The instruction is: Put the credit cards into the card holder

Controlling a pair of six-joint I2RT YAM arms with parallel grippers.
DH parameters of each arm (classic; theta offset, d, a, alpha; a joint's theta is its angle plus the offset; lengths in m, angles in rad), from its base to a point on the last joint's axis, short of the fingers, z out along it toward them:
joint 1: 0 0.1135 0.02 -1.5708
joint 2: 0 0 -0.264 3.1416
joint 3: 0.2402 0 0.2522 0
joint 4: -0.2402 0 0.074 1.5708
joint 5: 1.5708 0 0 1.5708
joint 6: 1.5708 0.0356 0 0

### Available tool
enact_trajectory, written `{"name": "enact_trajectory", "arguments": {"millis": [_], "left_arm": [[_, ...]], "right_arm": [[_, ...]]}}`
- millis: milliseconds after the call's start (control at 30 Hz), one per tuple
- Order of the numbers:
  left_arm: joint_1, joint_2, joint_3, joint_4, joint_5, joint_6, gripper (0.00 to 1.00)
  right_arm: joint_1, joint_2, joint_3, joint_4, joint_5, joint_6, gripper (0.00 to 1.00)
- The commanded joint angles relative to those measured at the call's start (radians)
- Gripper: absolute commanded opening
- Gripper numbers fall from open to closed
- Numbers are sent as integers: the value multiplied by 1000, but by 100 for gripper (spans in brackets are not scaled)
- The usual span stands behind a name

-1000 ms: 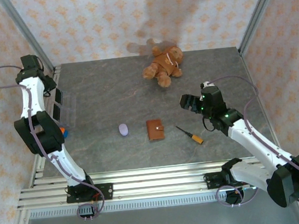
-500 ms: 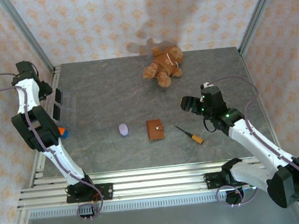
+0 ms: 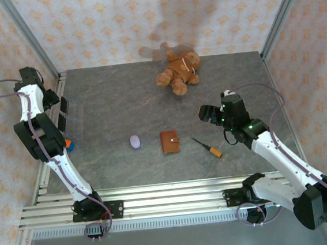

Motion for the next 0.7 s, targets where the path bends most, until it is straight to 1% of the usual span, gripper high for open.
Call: {"name": "enact_trajectory", "arguments": {"millis": [0, 33, 167, 267, 400, 433, 567, 633, 667], "left_arm": [[7, 29, 39, -55, 41, 35, 43], [7, 35, 43, -61, 43, 36, 43], [7, 70, 78, -99, 74, 40, 31], [7, 72, 67, -95, 89, 34, 31], [7, 72, 64, -100, 141, 25, 16], [6, 67, 57, -99, 158, 19, 14], [2, 25, -28, -30, 240, -32, 13], [3, 12, -43, -17, 276, -59, 7], [1, 5, -50, -13, 294, -72, 6]], "right_arm": [[6, -20, 20, -16, 32, 1, 91], [6, -20, 26, -24, 35, -1, 91], [6, -26, 17, -12, 44, 2, 91], [6, -19, 17, -10, 38, 1, 91], [6, -19, 7, 5, 45, 8, 91], [6, -18, 4, 12, 41, 7, 91], [6, -7, 16, 6, 44, 12, 91], [6, -5, 9, 22, 37, 17, 91], [6, -4, 7, 29, 31, 18, 91]]}}
